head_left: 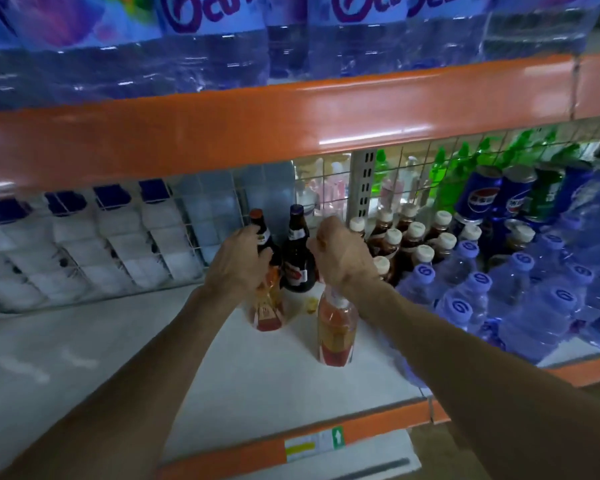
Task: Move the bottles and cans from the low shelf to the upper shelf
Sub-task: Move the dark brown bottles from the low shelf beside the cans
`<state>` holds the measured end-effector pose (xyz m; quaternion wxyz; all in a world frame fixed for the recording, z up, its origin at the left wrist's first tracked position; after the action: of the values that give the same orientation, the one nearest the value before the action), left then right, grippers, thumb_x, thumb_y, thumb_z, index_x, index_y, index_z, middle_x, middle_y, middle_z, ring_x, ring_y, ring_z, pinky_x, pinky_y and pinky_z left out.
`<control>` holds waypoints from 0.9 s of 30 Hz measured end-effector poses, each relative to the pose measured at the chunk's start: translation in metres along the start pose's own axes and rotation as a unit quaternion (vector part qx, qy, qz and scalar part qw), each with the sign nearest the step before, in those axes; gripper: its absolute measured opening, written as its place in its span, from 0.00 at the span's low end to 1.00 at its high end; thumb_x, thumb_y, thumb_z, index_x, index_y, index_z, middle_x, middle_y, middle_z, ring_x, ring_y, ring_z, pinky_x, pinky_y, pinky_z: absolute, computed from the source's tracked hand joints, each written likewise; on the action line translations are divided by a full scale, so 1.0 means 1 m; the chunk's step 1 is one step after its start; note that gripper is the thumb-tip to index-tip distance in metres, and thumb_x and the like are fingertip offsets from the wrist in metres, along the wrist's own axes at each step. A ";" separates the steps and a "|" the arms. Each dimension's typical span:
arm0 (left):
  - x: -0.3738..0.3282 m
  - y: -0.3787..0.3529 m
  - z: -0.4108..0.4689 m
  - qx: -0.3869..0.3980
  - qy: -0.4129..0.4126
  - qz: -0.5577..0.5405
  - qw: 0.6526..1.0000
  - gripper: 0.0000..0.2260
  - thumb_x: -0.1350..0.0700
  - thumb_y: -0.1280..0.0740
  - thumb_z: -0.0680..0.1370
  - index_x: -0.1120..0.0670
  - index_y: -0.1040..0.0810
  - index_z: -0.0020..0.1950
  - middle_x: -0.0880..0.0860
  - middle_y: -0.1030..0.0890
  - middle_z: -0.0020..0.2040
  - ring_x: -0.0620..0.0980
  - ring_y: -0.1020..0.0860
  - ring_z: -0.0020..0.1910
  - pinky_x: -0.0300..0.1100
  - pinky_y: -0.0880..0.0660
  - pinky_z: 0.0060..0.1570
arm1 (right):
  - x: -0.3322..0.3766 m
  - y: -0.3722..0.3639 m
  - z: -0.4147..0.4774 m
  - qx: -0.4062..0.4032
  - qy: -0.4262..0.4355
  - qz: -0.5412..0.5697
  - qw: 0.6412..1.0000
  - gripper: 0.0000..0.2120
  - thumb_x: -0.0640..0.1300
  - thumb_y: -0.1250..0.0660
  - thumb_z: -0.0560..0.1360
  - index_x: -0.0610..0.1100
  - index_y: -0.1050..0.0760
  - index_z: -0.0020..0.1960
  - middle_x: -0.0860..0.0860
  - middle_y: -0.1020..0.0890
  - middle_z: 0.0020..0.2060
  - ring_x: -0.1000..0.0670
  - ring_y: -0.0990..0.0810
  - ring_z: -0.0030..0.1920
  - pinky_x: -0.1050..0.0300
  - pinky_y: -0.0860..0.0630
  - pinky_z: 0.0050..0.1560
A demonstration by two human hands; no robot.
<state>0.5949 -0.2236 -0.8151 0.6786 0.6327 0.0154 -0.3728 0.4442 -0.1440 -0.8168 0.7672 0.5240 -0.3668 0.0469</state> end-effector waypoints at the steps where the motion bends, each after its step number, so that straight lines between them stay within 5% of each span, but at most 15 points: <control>1: 0.000 -0.004 0.010 -0.001 -0.004 0.007 1.000 0.14 0.56 0.36 0.80 0.56 0.28 0.65 0.58 0.21 0.59 0.59 0.22 0.56 0.55 0.24 0.55 | -0.001 -0.003 0.009 0.000 -0.005 0.004 1.000 0.10 0.50 0.39 0.79 0.44 0.33 0.54 0.42 0.20 0.47 0.40 0.22 0.45 0.51 0.25 0.42; 6: 0.005 -0.026 0.046 -0.049 0.006 0.006 0.999 0.06 0.56 0.34 0.79 0.57 0.29 0.52 0.57 0.25 0.48 0.56 0.22 0.45 0.51 0.23 0.43 | -0.001 -0.021 0.047 0.006 -0.002 0.023 1.000 0.16 0.49 0.37 0.79 0.42 0.31 0.62 0.41 0.20 0.51 0.40 0.20 0.52 0.46 0.21 0.52; 13: 0.019 -0.044 0.082 -0.023 0.105 -0.061 0.992 0.23 0.57 0.33 0.79 0.64 0.36 0.70 0.63 0.26 0.60 0.63 0.25 0.58 0.50 0.27 0.50 | 0.001 -0.042 0.082 0.050 -0.001 0.073 0.996 0.21 0.42 0.35 0.77 0.41 0.35 0.67 0.40 0.23 0.57 0.38 0.22 0.55 0.46 0.23 0.52; 17: 0.016 -0.048 0.084 -0.017 0.128 -0.077 0.989 0.19 0.61 0.33 0.77 0.67 0.32 0.64 0.66 0.23 0.55 0.64 0.23 0.52 0.50 0.26 0.43 | 0.006 -0.056 0.089 0.076 0.024 0.059 0.995 0.25 0.39 0.35 0.76 0.40 0.36 0.71 0.43 0.23 0.61 0.42 0.24 0.61 0.61 0.28 0.53; 23: 0.017 -0.042 0.068 -0.027 0.129 -0.066 0.989 0.15 0.59 0.29 0.74 0.62 0.27 0.59 0.58 0.22 0.52 0.58 0.23 0.53 0.46 0.28 0.47 | 0.001 -0.053 0.080 0.052 -0.026 0.113 0.992 0.13 0.37 0.31 0.72 0.43 0.30 0.54 0.44 0.21 0.48 0.42 0.21 0.50 0.50 0.22 0.51; 27: 0.014 -0.046 0.055 -0.027 0.165 -0.093 0.982 0.10 0.58 0.29 0.73 0.58 0.24 0.51 0.55 0.20 0.46 0.56 0.21 0.49 0.43 0.28 0.42 | 0.000 -0.045 0.067 0.054 -0.037 0.080 0.995 0.14 0.37 0.30 0.72 0.41 0.30 0.55 0.42 0.20 0.50 0.40 0.21 0.52 0.48 0.22 0.52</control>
<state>0.5563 -0.2750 -0.8496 0.6462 0.6628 0.1956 -0.3240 0.4303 -0.2204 -0.8386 0.7173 0.5352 -0.4326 0.1091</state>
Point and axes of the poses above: each hand's wrist, its own z-axis towards the middle knuckle, its own y-axis out of the back of the hand, x = y × z, the point moved 1 cm from there along z, towards the middle knuckle
